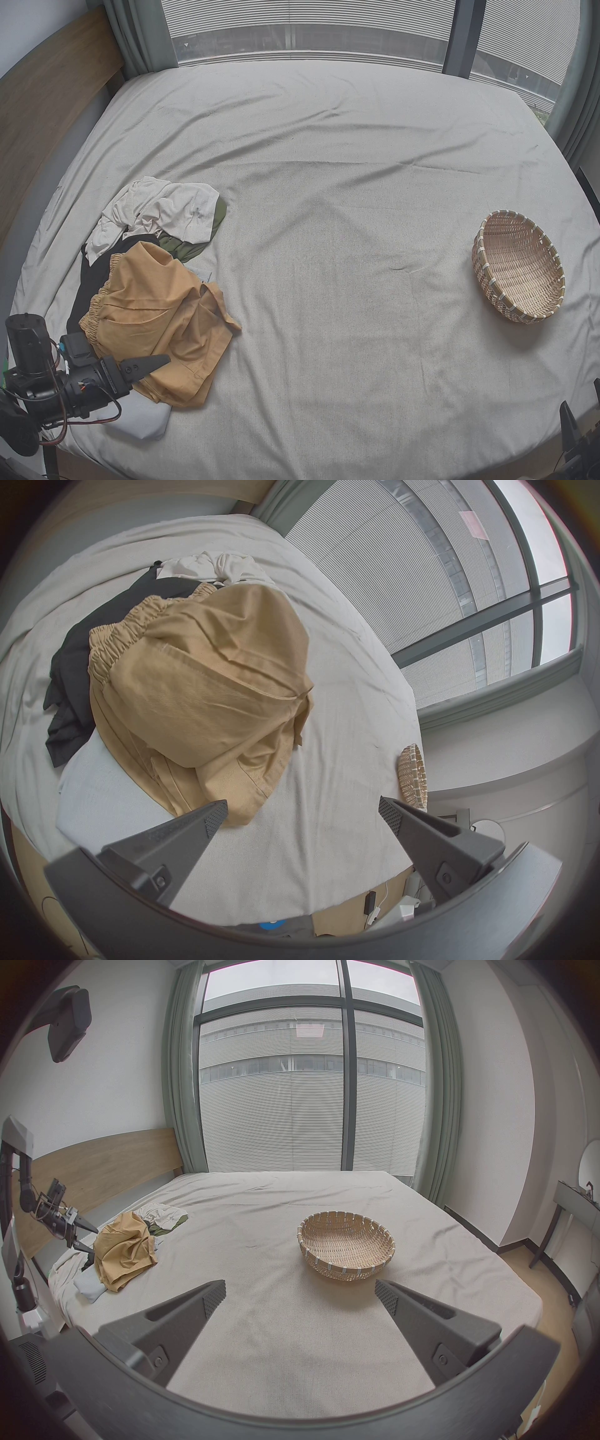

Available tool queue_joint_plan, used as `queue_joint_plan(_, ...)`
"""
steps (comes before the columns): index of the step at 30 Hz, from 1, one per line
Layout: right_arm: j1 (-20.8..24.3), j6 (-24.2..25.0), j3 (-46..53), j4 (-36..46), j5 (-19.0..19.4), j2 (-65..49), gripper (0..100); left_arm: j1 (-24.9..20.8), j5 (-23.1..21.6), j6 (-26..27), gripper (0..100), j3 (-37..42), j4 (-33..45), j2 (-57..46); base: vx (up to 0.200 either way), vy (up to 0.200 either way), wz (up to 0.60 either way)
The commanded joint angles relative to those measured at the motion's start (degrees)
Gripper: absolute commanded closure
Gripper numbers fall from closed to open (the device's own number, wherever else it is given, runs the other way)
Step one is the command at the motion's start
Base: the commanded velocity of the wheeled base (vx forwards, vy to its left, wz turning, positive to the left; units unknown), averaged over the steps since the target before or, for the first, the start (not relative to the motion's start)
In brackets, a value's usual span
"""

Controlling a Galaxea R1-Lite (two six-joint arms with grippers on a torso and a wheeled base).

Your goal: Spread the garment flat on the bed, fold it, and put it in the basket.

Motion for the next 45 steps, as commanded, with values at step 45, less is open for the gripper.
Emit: queue_joint_plan(45,0.01,-0.02,0.92,-0.01,0.02,-0.22,0,3.32,-1.7,5.33,0,4.46,-29.75,35.06,0.0,0.0,0.0)
